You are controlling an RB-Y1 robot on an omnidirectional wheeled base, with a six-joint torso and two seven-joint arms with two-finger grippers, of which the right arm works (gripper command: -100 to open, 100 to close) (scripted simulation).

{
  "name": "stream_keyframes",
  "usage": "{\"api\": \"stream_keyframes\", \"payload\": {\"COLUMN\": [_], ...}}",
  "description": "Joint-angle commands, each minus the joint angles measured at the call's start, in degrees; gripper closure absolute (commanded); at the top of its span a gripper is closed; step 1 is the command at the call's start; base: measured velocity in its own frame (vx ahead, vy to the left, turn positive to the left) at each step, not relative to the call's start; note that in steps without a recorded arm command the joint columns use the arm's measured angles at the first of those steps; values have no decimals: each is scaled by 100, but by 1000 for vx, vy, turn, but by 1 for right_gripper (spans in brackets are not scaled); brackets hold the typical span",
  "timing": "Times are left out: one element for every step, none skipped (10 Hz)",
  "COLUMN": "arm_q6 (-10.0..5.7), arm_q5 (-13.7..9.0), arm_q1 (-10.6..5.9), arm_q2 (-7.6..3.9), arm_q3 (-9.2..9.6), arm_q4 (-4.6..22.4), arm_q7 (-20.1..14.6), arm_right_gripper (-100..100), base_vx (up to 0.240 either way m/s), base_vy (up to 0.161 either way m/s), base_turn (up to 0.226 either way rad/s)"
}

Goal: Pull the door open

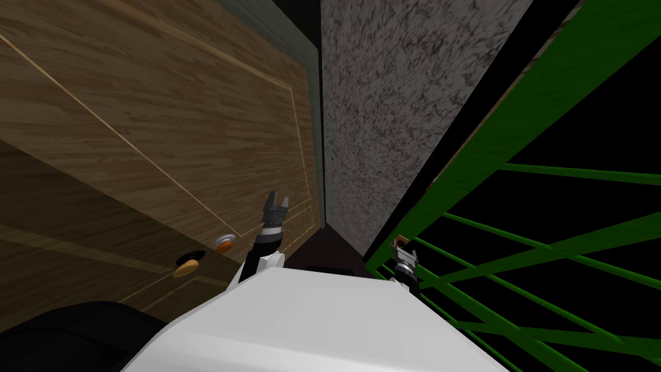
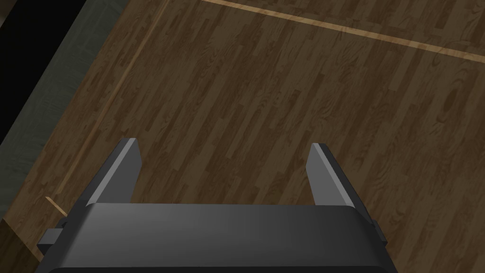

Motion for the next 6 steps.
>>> {"api": "stream_keyframes", "payload": {"arm_q6": [-59, -75, -79, -79, -79, -79], "arm_q5": [9, 2, 9, 9, 9, 9], "arm_q1": [-83, -14, -55, -55, -55, -55], "arm_q2": [-21, -138, -95, -95, -95, -95], "arm_q3": [17, 36, 34, 34, 34, 34], "arm_q4": [161, 184, 209, 209, 209, 209], "arm_q7": [-70, -216, -157, -157, -157, -157], "arm_right_gripper": [-100, -100, -100, 100, 100, 100], "base_vx": [45, 89, 53, -10, -20, -14], "base_vy": [21, -4, -7, 3, 5, 1], "base_turn": [-2, 21, 6, -4, 11, 4]}}
